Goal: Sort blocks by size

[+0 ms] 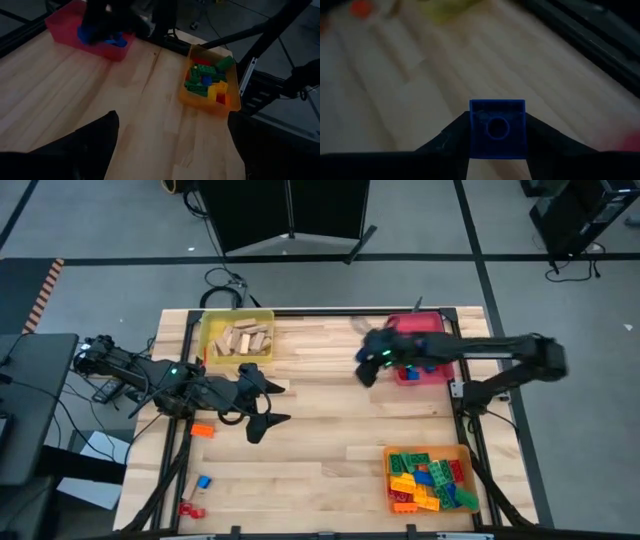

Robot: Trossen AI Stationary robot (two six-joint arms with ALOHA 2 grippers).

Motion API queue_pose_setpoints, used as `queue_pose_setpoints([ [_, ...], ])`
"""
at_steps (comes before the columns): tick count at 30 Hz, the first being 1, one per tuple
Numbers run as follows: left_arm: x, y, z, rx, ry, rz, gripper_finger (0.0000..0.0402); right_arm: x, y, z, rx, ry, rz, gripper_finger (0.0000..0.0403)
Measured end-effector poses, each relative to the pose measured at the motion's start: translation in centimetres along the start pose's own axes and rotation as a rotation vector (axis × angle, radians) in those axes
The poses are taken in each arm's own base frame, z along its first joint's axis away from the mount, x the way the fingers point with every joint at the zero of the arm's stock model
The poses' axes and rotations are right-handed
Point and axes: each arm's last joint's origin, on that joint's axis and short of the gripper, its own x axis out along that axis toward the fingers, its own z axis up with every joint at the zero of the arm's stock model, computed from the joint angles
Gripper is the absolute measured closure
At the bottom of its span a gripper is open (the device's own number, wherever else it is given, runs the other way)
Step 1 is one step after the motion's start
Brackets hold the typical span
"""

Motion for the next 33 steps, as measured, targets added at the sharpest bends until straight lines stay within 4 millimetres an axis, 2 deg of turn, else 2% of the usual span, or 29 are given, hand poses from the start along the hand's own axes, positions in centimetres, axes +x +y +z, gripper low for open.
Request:
queue_pose_setpoints([
  [3, 0.0, 0.0, 0.0, 0.0, -0.001, 0.001, 0.0023, -1.9, -3.0, -1.8, 0.155, -0.036, -0.034, 0.025],
  [8, 0.0, 0.1, 0.0, 0.002, -0.013, 0.03, 0.0023, -2.6, -6.9, -6.3, 0.384, 0.006, -0.144, 0.025],
  [13, 0.0, 0.4, -0.4, -0.01, 0.02, 0.065, 0.0023, -2.0, -8.8, -9.7, 0.56, 0.068, -0.233, 0.025],
  [16, 0.0, 0.8, -1.0, -0.033, 0.082, 0.109, 0.0023, -1.4, -9.5, -10.9, 0.597, 0.102, -0.274, 0.0246],
  [17, -0.1, 1.0, -1.3, -0.046, 0.105, 0.123, 0.0023, -1.3, -9.6, -11.2, 0.597, 0.115, -0.284, 0.0233],
  [23, -0.3, 1.6, -3.0, -0.141, 0.286, 0.194, 0.0023, -1.1, -9.7, -11.6, 0.552, 0.144, -0.276, 0.0094],
  [26, 0.0, 1.5, -4.5, -0.14, 0.42, 0.243, 0.0023, -1.3, -9.8, -11.2, 0.522, 0.141, -0.269, 0.004],
  [29, 0.8, 1.3, -6.1, -0.153, 0.588, 0.291, 0.0023, -1.6, -9.8, -10.7, 0.521, 0.126, -0.265, 0.0011],
  [33, 2.1, 0.7, -8.6, -0.166, 0.84, 0.363, 0.0023, -2.2, -9.6, -9.5, 0.487, 0.094, -0.232, 0.0019],
])
